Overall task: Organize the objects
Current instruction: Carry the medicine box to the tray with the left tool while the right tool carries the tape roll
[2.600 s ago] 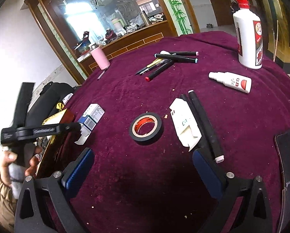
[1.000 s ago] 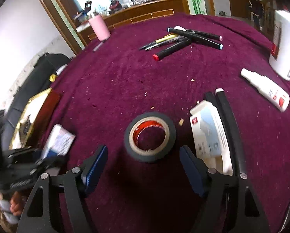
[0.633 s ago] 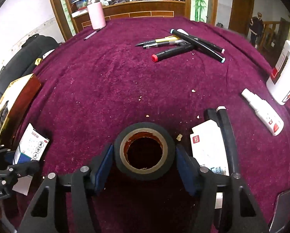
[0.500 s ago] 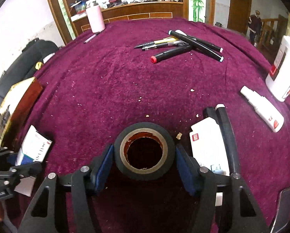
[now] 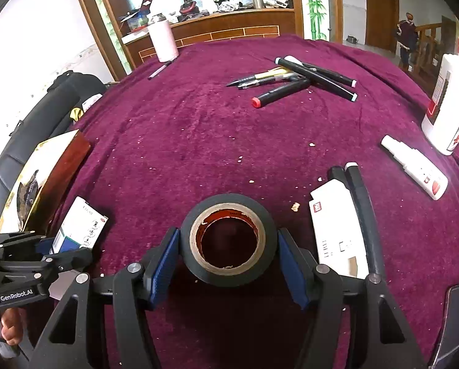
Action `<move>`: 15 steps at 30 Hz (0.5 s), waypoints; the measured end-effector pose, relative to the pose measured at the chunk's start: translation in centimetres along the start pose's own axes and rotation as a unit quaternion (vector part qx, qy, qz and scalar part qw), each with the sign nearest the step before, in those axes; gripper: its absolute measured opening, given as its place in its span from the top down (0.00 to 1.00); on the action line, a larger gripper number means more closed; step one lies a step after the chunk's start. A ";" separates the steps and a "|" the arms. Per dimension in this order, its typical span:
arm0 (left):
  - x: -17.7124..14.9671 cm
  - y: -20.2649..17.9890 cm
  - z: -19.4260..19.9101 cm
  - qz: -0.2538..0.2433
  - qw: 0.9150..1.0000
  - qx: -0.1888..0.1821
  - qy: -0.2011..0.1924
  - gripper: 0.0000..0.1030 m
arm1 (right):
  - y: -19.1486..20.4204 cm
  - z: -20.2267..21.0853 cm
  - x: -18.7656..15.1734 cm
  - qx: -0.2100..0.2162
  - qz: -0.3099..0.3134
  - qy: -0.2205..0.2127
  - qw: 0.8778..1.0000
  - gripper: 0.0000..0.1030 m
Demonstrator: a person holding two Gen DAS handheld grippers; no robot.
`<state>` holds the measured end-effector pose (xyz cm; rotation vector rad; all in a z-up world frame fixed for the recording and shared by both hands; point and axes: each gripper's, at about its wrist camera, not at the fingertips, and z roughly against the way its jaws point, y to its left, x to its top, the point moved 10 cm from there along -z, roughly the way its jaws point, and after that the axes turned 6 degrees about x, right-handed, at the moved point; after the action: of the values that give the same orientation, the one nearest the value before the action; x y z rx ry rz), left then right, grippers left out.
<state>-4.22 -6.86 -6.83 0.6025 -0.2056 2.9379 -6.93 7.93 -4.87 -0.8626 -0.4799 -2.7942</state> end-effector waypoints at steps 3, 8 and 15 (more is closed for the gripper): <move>0.2 0.0 0.5 -0.002 1.000 0.005 -0.005 0.68 | 0.5 0.1 0.0 0.003 0.004 -0.001 1.000 0.35; 0.4 0.0 1.3 -0.007 1.000 0.012 -0.016 0.68 | 1.3 0.6 0.1 0.009 0.010 -0.006 1.000 0.35; 0.7 0.1 2.7 -0.007 0.999 0.012 -0.032 0.68 | 2.7 1.6 0.3 0.025 0.017 -0.014 0.999 0.35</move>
<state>-3.80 -7.31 -4.08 0.6991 -0.1722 2.9144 -5.68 5.94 -2.74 -0.8927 -0.5323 -2.7300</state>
